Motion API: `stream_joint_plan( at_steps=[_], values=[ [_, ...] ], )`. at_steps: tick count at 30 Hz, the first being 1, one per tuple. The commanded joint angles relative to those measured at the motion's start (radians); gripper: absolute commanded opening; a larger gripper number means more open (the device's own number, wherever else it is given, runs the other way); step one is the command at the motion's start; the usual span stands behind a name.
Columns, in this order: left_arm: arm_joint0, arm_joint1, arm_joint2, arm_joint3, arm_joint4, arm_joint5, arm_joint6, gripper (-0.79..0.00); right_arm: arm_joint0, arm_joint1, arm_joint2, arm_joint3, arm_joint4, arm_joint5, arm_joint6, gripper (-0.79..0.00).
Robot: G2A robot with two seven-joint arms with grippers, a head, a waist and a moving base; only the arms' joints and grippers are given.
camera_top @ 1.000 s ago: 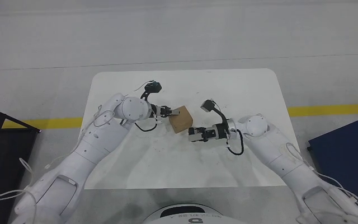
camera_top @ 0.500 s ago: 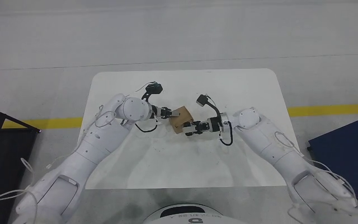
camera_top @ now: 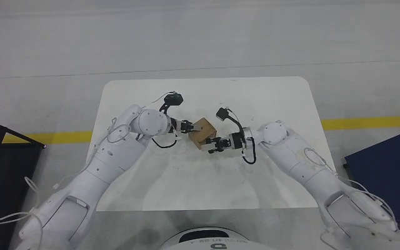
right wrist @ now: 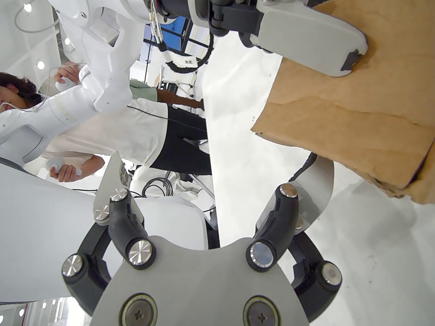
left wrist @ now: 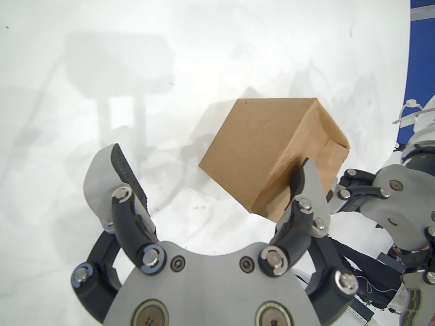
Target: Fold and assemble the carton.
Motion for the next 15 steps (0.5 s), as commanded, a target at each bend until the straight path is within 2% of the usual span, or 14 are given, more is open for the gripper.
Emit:
stream_joint_plan(
  at_steps=[1, 8, 12, 15],
  values=[
    [0.006, 0.001, -0.011, 0.002, -0.019, -0.018, 0.005, 0.000, -0.003, 0.004, 0.013, 0.002, -0.005, -0.012, -0.007, 0.000],
    [0.049, 0.014, -0.087, 0.017, -0.124, -0.132, 0.035, 0.000, -0.057, 0.036, 0.087, -0.094, -0.056, -0.032, -0.052, -0.040],
    [0.088, 0.025, -0.145, 0.026, -0.174, -0.183, 0.087, 0.000, -0.101, 0.054, 0.135, -0.174, -0.096, -0.012, -0.116, -0.163],
    [0.120, 0.032, -0.187, 0.038, -0.233, -0.229, 0.116, 0.000, -0.129, 0.064, 0.160, -0.236, -0.161, 0.026, -0.168, -0.157]
  ],
)
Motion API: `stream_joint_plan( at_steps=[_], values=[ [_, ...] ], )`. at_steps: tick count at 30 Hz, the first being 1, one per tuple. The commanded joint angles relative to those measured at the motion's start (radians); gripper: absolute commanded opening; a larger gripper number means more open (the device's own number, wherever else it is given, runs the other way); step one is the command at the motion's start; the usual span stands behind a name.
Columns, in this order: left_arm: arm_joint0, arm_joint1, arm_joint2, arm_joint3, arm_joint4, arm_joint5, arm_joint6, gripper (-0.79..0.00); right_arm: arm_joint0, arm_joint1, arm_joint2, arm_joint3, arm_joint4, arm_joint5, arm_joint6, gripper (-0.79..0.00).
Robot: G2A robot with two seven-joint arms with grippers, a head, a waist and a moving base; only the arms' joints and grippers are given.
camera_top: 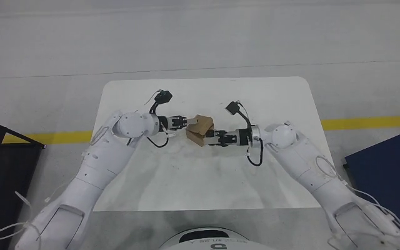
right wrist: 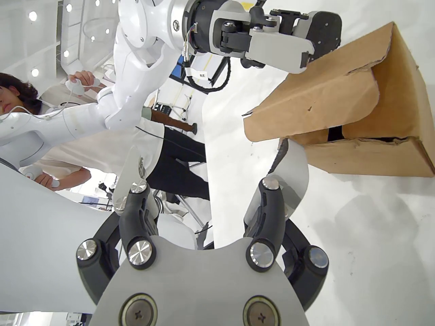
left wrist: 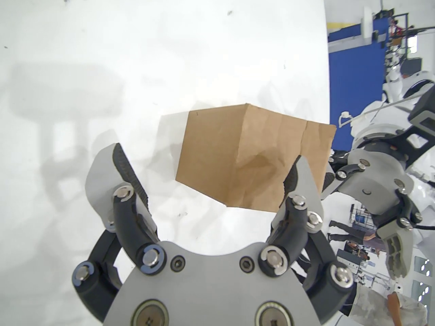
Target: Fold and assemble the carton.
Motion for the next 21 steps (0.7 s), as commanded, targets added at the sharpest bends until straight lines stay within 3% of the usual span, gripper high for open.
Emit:
stream_joint_plan(
  at_steps=[1, 8, 16, 21],
  values=[
    [0.018, 0.004, -0.022, 0.009, -0.027, -0.026, 0.014, 0.000, -0.016, 0.005, 0.012, -0.041, -0.046, 0.031, -0.033, -0.157],
    [0.047, 0.008, -0.058, 0.043, -0.090, -0.072, 0.034, 0.000, -0.081, 0.024, 0.064, -0.192, -0.268, 0.183, -0.201, -0.182],
    [0.049, 0.001, -0.049, 0.090, -0.153, -0.126, 0.024, 0.000, -0.227, 0.052, 0.150, -0.411, -0.495, 0.328, -0.370, -0.249],
    [0.035, -0.008, -0.033, 0.128, -0.182, -0.154, 0.013, 0.000, -0.299, 0.062, 0.181, -0.498, -0.551, 0.362, -0.395, -0.271]
  ],
)
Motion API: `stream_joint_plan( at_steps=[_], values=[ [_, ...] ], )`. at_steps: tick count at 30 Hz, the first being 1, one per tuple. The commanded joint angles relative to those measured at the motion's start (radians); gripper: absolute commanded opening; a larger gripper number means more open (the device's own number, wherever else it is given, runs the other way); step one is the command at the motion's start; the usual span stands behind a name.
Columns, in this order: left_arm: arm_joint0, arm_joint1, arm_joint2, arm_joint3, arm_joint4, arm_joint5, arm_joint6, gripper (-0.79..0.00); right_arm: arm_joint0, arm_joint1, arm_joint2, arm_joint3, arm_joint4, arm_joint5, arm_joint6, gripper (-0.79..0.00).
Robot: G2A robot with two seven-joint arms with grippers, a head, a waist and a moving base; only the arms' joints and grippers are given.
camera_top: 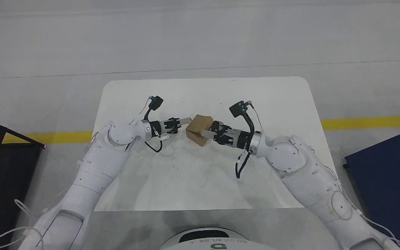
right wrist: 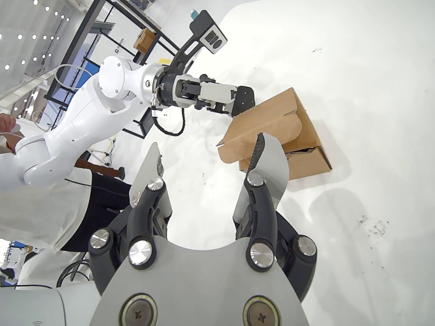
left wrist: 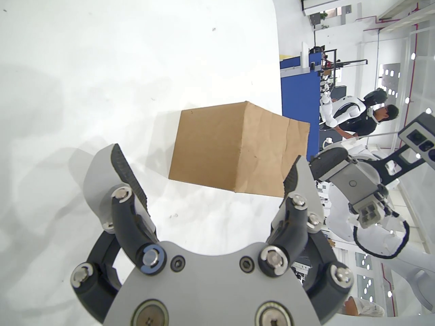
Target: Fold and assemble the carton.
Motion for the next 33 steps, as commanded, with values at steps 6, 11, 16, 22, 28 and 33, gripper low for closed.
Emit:
stream_joint_plan(
  at_steps=[6, 11, 16, 22, 28, 33],
  values=[
    [-0.018, -0.008, 0.013, 0.037, -0.025, -0.032, -0.014, 0.000, 0.003, -0.005, -0.017, -0.013, -0.031, 0.048, 0.015, -0.268],
    [-0.025, -0.013, 0.027, 0.051, -0.027, -0.037, -0.015, 0.000, 0.046, -0.016, -0.050, 0.018, -0.037, 0.060, 0.025, -0.277],
    [-0.037, -0.021, 0.047, 0.063, -0.026, -0.034, -0.017, -0.009, 0.099, -0.032, -0.090, 0.062, -0.024, 0.059, 0.036, -0.308],
    [-0.051, -0.028, 0.062, 0.076, -0.023, -0.036, -0.016, -0.043, 0.152, -0.049, -0.126, 0.117, 0.008, 0.037, 0.051, -0.326],
    [-0.057, -0.033, 0.073, 0.083, -0.018, -0.037, -0.017, -0.080, 0.188, -0.062, -0.145, 0.168, 0.036, 0.007, 0.052, -0.336],
    [-0.062, -0.036, 0.078, 0.087, -0.015, -0.037, -0.019, -0.086, 0.213, -0.073, -0.160, 0.207, 0.056, -0.018, 0.049, -0.336]
  ],
)
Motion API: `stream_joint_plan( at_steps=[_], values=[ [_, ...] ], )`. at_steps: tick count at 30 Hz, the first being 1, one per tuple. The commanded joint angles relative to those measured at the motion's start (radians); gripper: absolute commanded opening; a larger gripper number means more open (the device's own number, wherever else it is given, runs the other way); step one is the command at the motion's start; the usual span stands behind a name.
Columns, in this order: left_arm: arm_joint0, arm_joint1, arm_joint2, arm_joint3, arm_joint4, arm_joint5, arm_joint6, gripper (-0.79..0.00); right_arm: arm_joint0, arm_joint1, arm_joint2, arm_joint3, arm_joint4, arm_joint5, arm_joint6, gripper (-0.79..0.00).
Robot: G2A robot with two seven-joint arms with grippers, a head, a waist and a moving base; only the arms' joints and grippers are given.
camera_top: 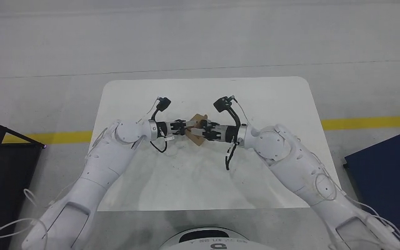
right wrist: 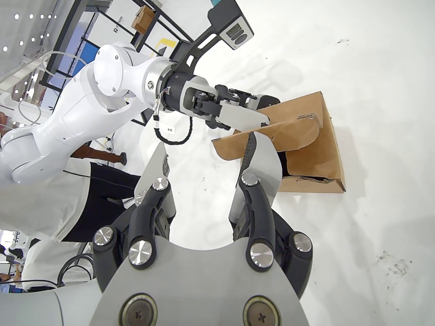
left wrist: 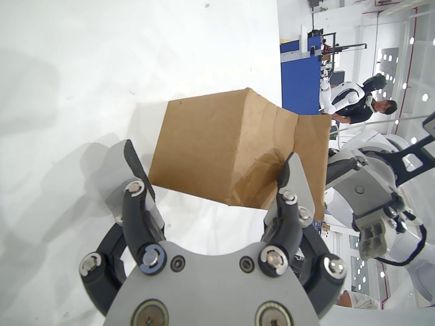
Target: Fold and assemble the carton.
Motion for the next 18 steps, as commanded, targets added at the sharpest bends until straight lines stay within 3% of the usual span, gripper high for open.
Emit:
stream_joint_plan(
  at_steps=[1, 18],
  values=[
    [-0.001, -0.001, 0.001, 0.000, 0.002, -0.001, 0.000, -0.086, 0.009, -0.004, -0.005, 0.016, 0.007, -0.009, 0.001, -0.332],
    [-0.006, -0.002, -0.004, -0.020, 0.013, -0.003, -0.009, -0.080, 0.031, -0.022, -0.009, 0.091, 0.055, -0.070, -0.005, -0.317]
  ],
)
